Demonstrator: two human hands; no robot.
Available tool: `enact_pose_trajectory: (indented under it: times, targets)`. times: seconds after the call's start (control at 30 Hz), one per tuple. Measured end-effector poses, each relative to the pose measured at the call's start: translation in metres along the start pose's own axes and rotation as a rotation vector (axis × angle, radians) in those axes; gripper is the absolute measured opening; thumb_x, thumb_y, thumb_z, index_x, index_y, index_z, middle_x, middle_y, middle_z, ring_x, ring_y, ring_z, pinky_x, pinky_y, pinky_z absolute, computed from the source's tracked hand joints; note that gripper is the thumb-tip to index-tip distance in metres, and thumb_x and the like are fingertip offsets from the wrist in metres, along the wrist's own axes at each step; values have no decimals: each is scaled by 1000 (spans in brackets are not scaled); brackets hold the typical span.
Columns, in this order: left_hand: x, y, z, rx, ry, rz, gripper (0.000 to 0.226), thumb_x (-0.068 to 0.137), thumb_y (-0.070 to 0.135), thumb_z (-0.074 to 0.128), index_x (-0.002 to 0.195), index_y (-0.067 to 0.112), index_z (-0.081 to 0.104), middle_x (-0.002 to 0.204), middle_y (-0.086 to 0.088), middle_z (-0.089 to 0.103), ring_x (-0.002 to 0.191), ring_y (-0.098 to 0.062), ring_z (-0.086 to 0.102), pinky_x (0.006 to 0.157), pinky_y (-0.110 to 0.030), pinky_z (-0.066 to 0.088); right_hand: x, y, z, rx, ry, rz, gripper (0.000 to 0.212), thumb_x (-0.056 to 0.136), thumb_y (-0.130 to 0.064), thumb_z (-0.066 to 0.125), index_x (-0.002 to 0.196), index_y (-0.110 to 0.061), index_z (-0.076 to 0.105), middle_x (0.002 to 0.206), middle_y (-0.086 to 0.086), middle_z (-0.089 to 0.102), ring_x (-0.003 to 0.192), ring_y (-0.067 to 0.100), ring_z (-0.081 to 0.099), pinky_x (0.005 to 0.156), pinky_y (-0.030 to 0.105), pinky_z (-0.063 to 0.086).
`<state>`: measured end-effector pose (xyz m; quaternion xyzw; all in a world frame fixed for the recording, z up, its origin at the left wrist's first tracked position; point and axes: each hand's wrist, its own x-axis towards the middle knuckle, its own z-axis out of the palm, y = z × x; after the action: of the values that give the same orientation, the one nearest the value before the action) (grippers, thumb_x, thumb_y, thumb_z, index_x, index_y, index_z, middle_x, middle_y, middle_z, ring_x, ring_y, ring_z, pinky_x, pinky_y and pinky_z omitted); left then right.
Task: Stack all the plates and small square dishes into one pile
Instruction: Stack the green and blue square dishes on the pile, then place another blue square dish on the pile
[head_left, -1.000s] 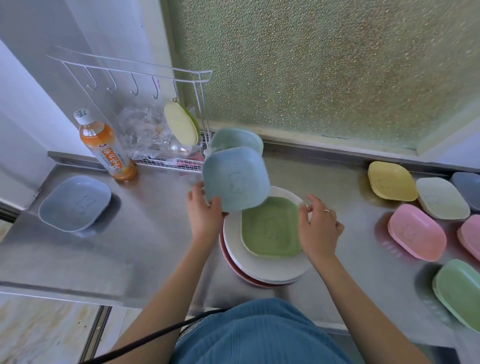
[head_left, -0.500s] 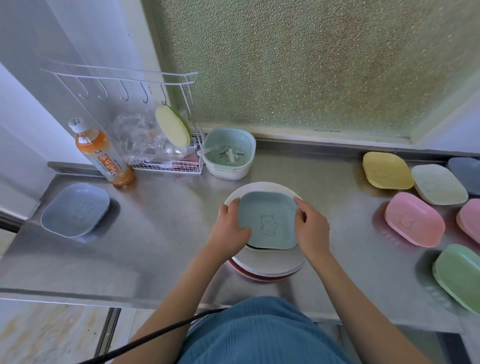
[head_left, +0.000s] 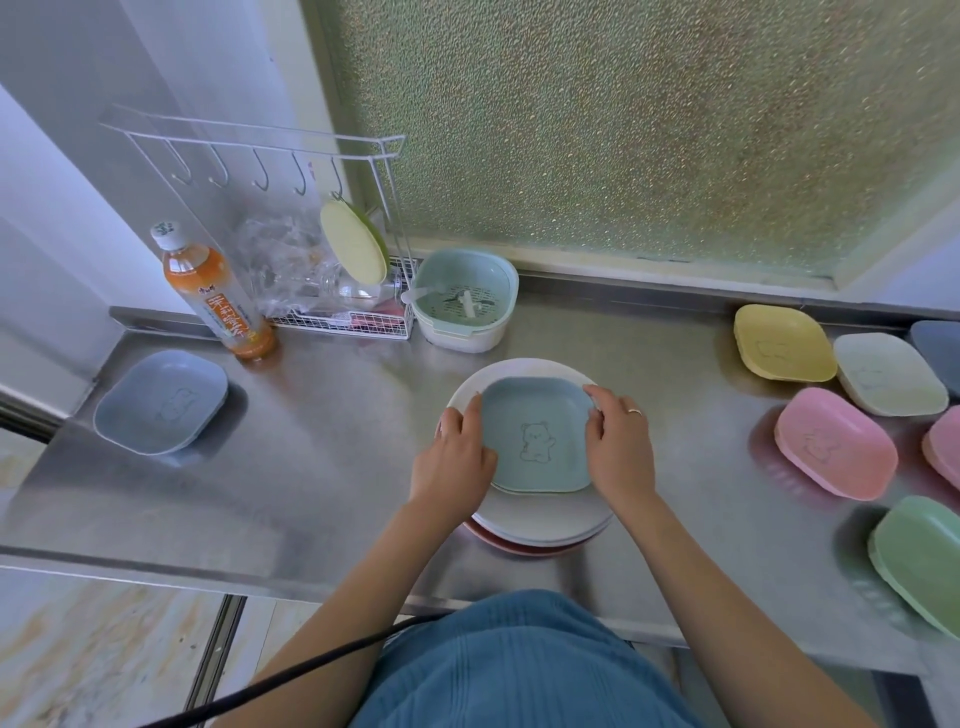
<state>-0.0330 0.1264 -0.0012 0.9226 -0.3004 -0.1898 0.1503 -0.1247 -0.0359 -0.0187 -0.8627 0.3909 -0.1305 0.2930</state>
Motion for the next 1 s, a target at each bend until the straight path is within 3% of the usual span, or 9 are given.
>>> enact_pose_trajectory:
  times: [0.17,0.47,0.57,0.63,0.7,0.73,0.9,1.0]
  targets:
    - [-2,0,2,-13,-17,6,64,95,21,33,150,17,3,148,-1,29,125,-32,44,79,-42,47,6,1,-1,14,-108,-34,41,95,-9,37,134,-21,47,111,13,62,104,29,54,86,38,45]
    - [10,-6,0,-55,-38,71,63,96,20,30,150,27,1,150,7,32,121,-33,48,72,-37,45,0,3,-2,-2,-23,-21,39,92,-3,38,128,-13,50,115,13,62,110,29,50,90,40,44]
    - [8,-12,1,-205,-42,79,58,97,22,33,150,27,10,151,7,29,112,-30,54,80,-37,48,0,-1,-1,-126,31,-24,41,90,-1,40,128,-14,51,120,11,61,117,32,47,94,44,39]
    - [6,-18,-2,-591,-17,11,53,96,20,43,146,23,27,147,2,36,94,-24,60,85,-35,52,-2,-10,0,-155,112,-29,44,87,0,44,127,-14,52,128,10,56,122,32,43,95,44,36]
    - [5,-31,-10,-937,63,-94,43,95,15,49,137,19,42,133,-2,49,78,-16,60,69,-20,53,-5,-27,4,-123,179,-56,45,83,1,48,126,-15,53,129,9,54,122,32,43,94,45,35]
    - [6,-40,-17,-983,117,-147,38,94,13,50,132,17,47,125,-4,54,74,-14,60,62,-16,50,-6,-38,7,-108,196,-97,46,82,1,49,124,-16,55,126,9,55,120,32,44,94,45,35]
    - [8,-120,-47,-949,394,-471,28,90,7,47,116,13,56,115,-6,60,74,-17,63,62,-25,47,-9,-112,49,2,80,-373,46,76,-7,40,117,-16,58,120,7,59,113,27,47,91,44,40]
    - [5,-173,-69,-686,457,-618,38,86,5,45,122,14,53,129,-10,53,106,-29,58,91,-37,46,-13,-157,88,16,-126,-563,48,74,-11,35,116,-15,58,118,7,59,109,29,51,87,43,42]
